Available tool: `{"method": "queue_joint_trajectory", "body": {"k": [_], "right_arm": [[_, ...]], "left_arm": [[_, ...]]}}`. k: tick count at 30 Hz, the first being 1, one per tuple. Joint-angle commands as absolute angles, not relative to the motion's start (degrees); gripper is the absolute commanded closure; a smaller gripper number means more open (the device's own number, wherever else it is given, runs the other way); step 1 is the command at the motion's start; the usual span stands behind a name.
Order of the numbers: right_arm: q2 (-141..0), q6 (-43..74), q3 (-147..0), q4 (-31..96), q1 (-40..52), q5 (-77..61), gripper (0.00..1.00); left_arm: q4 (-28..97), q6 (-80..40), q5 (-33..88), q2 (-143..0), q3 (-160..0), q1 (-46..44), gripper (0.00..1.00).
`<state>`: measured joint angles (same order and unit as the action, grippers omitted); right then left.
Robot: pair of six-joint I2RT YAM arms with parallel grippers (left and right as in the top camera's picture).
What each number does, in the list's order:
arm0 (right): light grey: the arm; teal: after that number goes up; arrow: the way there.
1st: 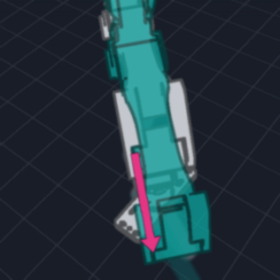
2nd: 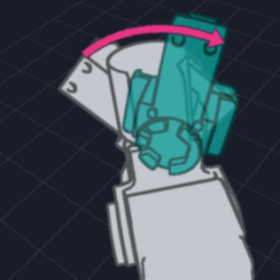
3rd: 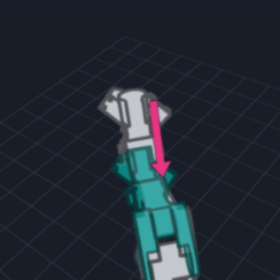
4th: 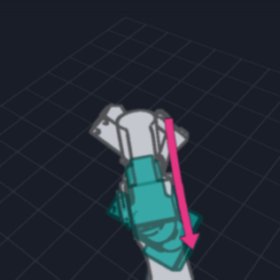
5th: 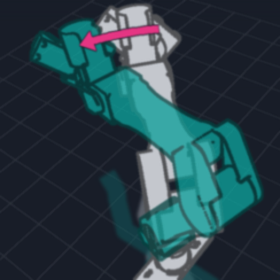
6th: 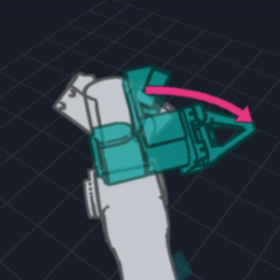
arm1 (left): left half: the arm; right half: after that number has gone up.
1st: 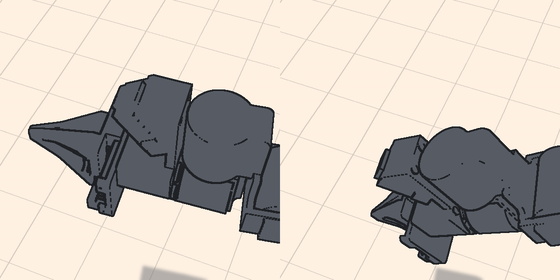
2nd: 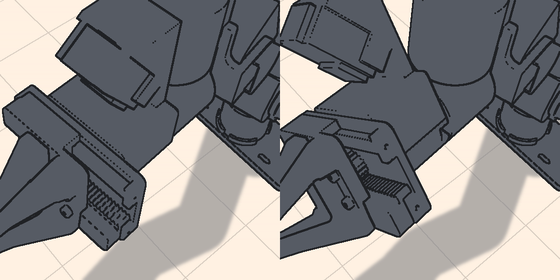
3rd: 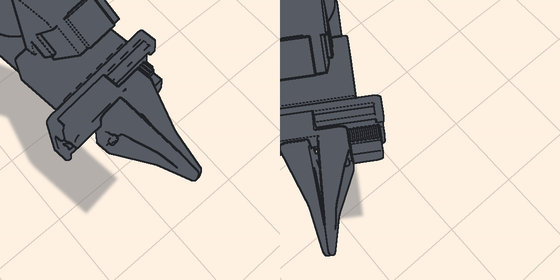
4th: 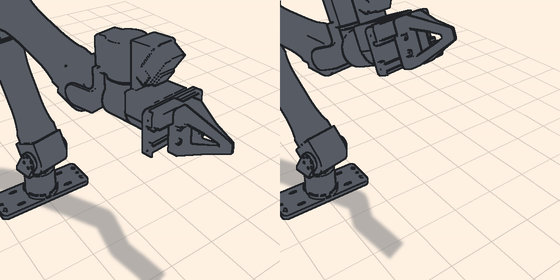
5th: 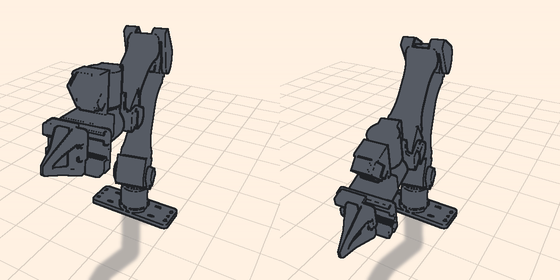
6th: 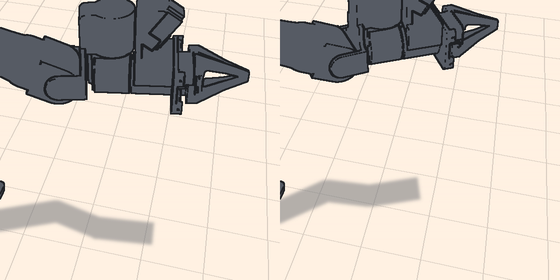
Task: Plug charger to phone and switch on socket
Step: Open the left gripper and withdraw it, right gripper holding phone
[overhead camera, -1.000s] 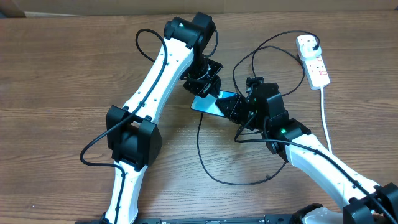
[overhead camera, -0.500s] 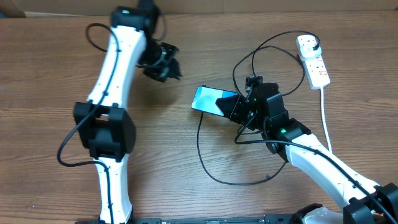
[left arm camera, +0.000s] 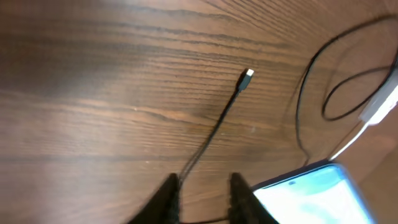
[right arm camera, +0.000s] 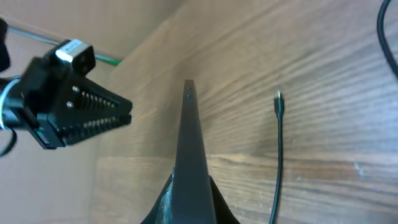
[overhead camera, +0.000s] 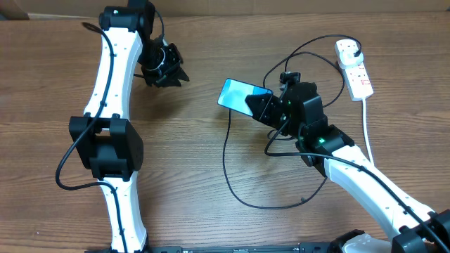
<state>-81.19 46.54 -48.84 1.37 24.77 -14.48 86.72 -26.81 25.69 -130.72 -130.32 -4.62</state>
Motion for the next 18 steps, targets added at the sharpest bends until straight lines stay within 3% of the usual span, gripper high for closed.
{"method": "queue_joint_trajectory", "body": {"k": [1, 3, 4, 6, 18], "right_arm": [[-80.42, 47.05, -50.76, -0.62, 24.64, -12.86, 0.96], [-80.42, 48.21, -50.76, -0.6, 24.64, -12.86, 0.96], [-80.42, 48.45, -50.76, -0.62, 24.64, -12.88, 0.96], [-80.42, 49.58, -50.76, -0.56, 24.64, -12.86, 0.96], [-80.44, 56.29, -50.76, -0.54, 24.69, -12.88, 0.96]], "left_arm": [[86.21, -14.44, 24.53, -128.62, -131.37, -4.49, 0.53], [86.24, -14.11, 23.53, -128.62, -131.37, -4.49, 0.38], [86.24, -14.13, 22.83, -128.62, -131.37, -4.49, 0.21], [86.26, -14.13, 21.21, -128.62, -131.37, -4.49, 0.0], [86.24, -14.17, 19.27, -128.62, -131.37, -4.51, 0.0]]}}
